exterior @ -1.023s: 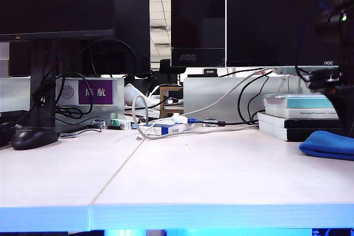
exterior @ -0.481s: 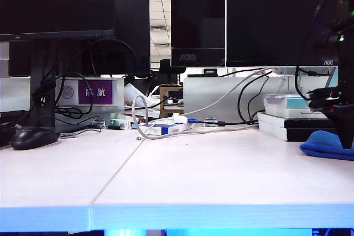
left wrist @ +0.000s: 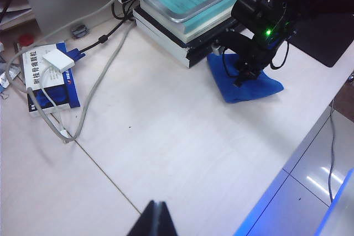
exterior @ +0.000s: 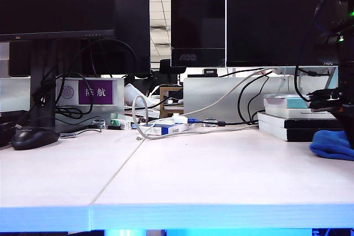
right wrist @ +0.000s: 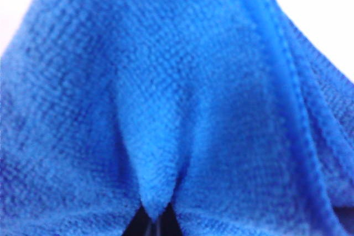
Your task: Wipe the table from right to left using the rag.
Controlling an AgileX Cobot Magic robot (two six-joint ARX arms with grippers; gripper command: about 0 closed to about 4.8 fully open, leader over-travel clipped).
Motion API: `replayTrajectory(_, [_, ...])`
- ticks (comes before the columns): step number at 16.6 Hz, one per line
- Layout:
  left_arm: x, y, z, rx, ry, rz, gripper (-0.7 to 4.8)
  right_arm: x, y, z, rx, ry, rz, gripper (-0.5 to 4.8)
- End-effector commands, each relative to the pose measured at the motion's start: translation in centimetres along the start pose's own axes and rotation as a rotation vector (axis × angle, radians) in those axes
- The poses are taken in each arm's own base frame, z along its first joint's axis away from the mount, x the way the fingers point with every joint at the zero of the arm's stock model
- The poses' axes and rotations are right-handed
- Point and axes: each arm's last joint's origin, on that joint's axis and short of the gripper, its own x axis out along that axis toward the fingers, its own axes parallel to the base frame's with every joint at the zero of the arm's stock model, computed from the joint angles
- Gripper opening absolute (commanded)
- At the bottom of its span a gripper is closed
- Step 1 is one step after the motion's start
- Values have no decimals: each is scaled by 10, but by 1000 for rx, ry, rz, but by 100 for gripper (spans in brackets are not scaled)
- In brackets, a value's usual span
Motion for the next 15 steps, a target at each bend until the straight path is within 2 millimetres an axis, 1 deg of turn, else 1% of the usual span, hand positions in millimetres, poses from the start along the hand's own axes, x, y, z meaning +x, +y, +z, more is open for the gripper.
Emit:
replayTrajectory(1, [-2,-1,2,14,-19,-4,-5,2,2,-10,-8,104,11,-3])
replayTrajectory(5, [-2,-1,2,20,-19,-4,-5,1,4,-15,-2,163,21,-3])
replayTrajectory(8, [-2,-1,2,20,-19,-4,-5,0,9,-18,-18,194,27,-3])
replayTrajectory(11, [-2,-1,2,20,-19,-4,-5,-1,28,-16,-67,198,53,-3])
replayTrajectory(13, [-2,-1,2,20,-19,-4,-5,-3,49,-15,-116,194,59,-3])
replayTrajectory(15, [-2,-1,2,20,-19,-4,-5,-4,62,-15,-139,192,82,-3])
